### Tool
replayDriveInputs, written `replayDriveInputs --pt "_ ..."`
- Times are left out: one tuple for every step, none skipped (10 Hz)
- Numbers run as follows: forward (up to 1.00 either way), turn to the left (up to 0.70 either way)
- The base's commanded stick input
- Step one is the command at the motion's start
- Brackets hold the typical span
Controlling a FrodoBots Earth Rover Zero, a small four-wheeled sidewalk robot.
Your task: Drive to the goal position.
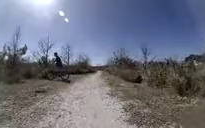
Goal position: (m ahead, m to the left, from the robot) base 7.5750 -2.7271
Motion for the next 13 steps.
replayDriveInputs --pt "0.50 0.00" --pt "0.50 0.00" --pt "0.50 0.00" --pt "0.50 0.00" --pt "0.50 0.00" --pt "0.50 0.00" --pt "0.50 0.03" --pt "0.50 0.50" --pt "0.50 0.35" --pt "0.50 0.02" --pt "0.50 0.00" --pt "0.50 0.00" --pt "0.50 0.00"
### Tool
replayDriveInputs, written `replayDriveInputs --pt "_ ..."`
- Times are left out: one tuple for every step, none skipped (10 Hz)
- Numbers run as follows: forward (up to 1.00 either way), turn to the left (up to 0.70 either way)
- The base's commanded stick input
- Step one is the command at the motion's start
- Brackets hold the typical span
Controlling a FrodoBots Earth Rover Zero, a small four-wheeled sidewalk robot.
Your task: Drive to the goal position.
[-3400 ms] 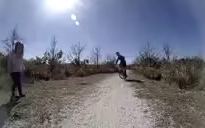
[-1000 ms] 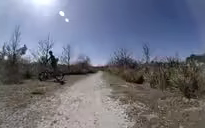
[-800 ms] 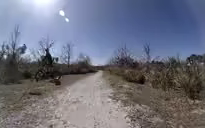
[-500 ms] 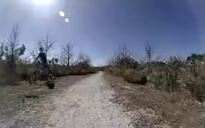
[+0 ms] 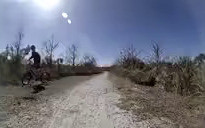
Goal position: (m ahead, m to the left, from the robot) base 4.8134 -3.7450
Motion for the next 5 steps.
replayDriveInputs --pt "0.50 0.00" --pt "0.50 0.00" --pt "0.50 0.00" --pt "0.50 0.00" --pt "0.50 0.00"
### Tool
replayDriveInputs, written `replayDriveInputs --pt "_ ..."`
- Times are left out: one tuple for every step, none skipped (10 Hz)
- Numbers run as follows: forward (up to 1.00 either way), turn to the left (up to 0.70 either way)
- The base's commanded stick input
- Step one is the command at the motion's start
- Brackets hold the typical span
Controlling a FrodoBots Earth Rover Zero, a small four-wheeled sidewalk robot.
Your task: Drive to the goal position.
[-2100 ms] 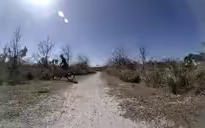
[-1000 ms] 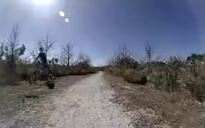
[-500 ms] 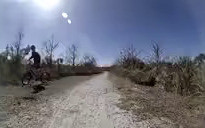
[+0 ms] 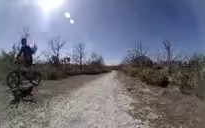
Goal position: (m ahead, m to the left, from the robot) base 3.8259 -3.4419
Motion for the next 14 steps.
replayDriveInputs --pt "0.50 0.00" --pt "0.50 0.00" --pt "0.50 0.00" --pt "0.50 0.00" --pt "0.50 0.00" --pt "0.50 0.00" --pt "0.50 0.00" --pt "0.50 0.00" --pt "0.50 0.00" --pt "0.50 0.00" --pt "0.50 0.00" --pt "0.50 0.00" --pt "0.50 0.00" --pt "0.50 0.00"
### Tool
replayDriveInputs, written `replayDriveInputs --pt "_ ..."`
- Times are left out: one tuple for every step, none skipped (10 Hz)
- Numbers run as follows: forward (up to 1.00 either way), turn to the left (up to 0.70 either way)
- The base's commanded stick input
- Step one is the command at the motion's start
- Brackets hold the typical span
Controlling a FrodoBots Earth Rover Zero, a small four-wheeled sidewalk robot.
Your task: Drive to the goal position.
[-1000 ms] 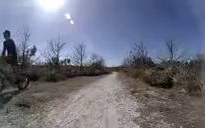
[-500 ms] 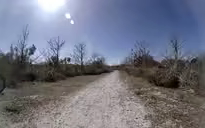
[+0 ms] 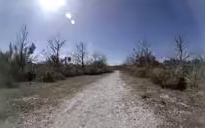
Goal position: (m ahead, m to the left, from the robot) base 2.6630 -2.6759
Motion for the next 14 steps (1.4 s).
replayDriveInputs --pt "0.66 0.00" --pt "0.70 0.00" --pt "0.70 -0.14" --pt "0.70 -0.35" --pt "0.70 -0.35" --pt "0.70 -0.35" --pt "0.70 -0.26" --pt "0.70 -0.16" --pt "0.70 -0.06" --pt "0.70 0.00" --pt "0.70 0.00" --pt "0.70 0.00" --pt "0.70 0.00" --pt "0.70 0.00"
